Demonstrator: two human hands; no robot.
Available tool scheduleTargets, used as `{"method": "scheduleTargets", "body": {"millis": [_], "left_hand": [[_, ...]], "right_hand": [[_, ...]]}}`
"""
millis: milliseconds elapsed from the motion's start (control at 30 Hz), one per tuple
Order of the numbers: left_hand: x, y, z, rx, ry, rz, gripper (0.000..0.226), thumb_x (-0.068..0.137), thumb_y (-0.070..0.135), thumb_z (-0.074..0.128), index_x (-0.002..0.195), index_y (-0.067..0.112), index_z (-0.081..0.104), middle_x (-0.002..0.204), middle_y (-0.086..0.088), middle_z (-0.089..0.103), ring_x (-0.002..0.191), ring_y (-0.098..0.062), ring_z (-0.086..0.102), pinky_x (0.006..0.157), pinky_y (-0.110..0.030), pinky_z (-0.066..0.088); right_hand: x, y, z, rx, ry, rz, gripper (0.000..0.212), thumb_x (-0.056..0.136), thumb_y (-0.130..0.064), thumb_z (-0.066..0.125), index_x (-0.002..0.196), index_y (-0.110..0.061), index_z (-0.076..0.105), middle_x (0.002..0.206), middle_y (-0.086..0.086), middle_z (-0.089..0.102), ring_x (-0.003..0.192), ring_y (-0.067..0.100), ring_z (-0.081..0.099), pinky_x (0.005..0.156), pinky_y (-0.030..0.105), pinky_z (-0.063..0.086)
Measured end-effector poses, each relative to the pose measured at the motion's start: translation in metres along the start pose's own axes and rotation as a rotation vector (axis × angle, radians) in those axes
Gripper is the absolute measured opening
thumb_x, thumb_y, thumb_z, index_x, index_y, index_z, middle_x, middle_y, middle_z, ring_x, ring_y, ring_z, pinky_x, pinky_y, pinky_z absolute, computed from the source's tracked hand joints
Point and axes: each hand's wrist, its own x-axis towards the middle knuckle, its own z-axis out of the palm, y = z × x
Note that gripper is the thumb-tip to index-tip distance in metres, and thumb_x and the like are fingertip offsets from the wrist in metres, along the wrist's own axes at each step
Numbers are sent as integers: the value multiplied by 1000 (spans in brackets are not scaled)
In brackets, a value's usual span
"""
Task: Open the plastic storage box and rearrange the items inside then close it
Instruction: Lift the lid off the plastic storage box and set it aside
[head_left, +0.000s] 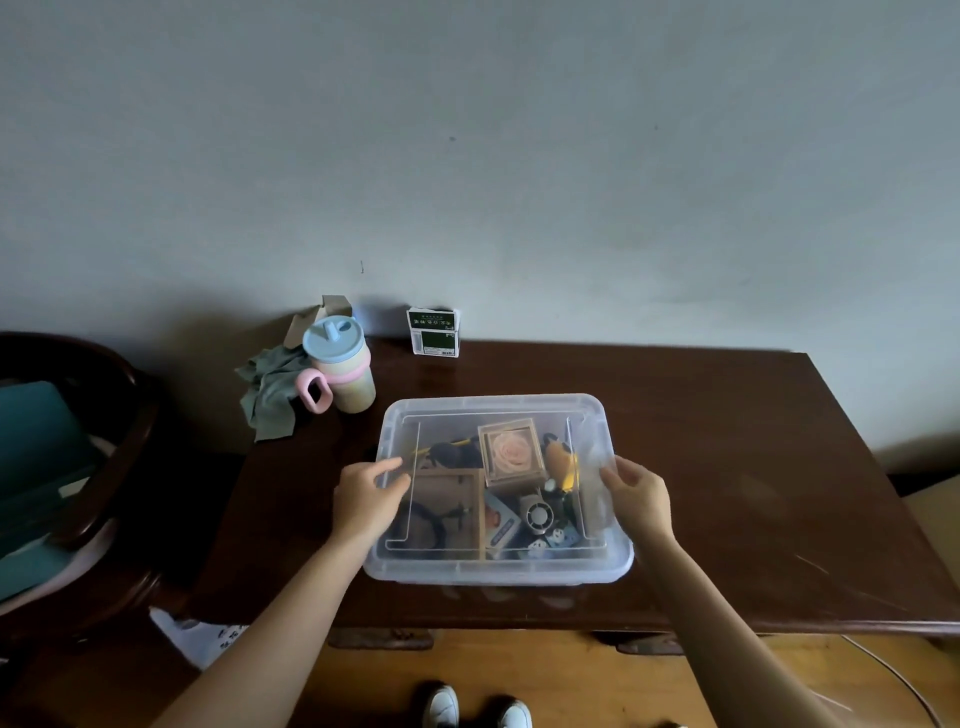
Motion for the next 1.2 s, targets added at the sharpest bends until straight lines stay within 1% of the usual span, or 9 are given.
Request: {"method": "scheduleTargets", "body": {"millis": [133,367,533,600,700,833,933,1100,1200], "left_hand": [[0,6,-7,-145,-19,-103,44,89,12,61,132,16,53,132,-12,55,117,-24,54,92,-35,46],[6,41,-28,-407,42,-5,37,90,0,57,126,5,54,125,-18,57,101,-15,53,84,-23,42],[12,81,-22,-429,80,153,33,91,-1,54,124,0,54,127,-21,55,110,-26,54,89,-22,39],[9,98,-11,-497,-4,169,24,94,6,54,117,5,58,117,-14,61,97,-18,60,75,-18,44],[-3,128,4,-652,-265,110,20,98,23,47,105,16,64,99,-3,67,77,-11,64,57,-18,44],[-17,168,26,-864,-662,58,51,92,55,36,119,18,58,108,-10,70,86,-23,68,61,-27,53],[-25,198,47,-882,-798,25,70,76,69,38,122,18,50,113,-16,68,90,-30,69,64,-33,58],[-41,233,97,-902,-751,-78,28,93,21,49,115,2,50,120,-27,61,73,-30,69,55,-28,58],[-48,243,132,-837,-737,-59,22,95,5,37,116,6,42,126,-23,59,75,-34,71,57,-31,59]], "right_hand": [[-6,-16,-5,119,-1,-29,25,91,-20,62,115,-14,61,100,0,69,85,15,68,72,27,57],[-24,-39,-21,566,-65,-16,17,85,-6,67,101,-1,67,80,8,72,65,14,70,65,28,60],[-38,-57,-35,879,-33,-137,23,76,-14,75,96,-18,64,89,5,68,81,17,70,72,28,56],[-40,-64,-43,921,-7,-220,22,73,-20,76,92,-25,66,96,3,68,88,18,68,74,29,56],[-40,-69,-59,874,44,-323,20,74,-17,74,93,-25,71,99,0,71,91,16,69,77,31,58],[-34,-64,-80,727,92,-423,24,78,1,70,90,-18,76,88,-2,75,85,11,69,79,22,54],[-29,-57,-95,606,96,-519,26,76,3,72,86,-20,76,90,-7,75,101,9,66,97,25,47],[-7,-37,-135,299,96,-622,33,73,7,73,81,-24,74,88,-18,73,112,11,59,111,26,29],[11,-10,-172,158,-45,-572,37,78,9,66,88,-24,76,105,-13,71,119,6,54,102,24,40]]}}
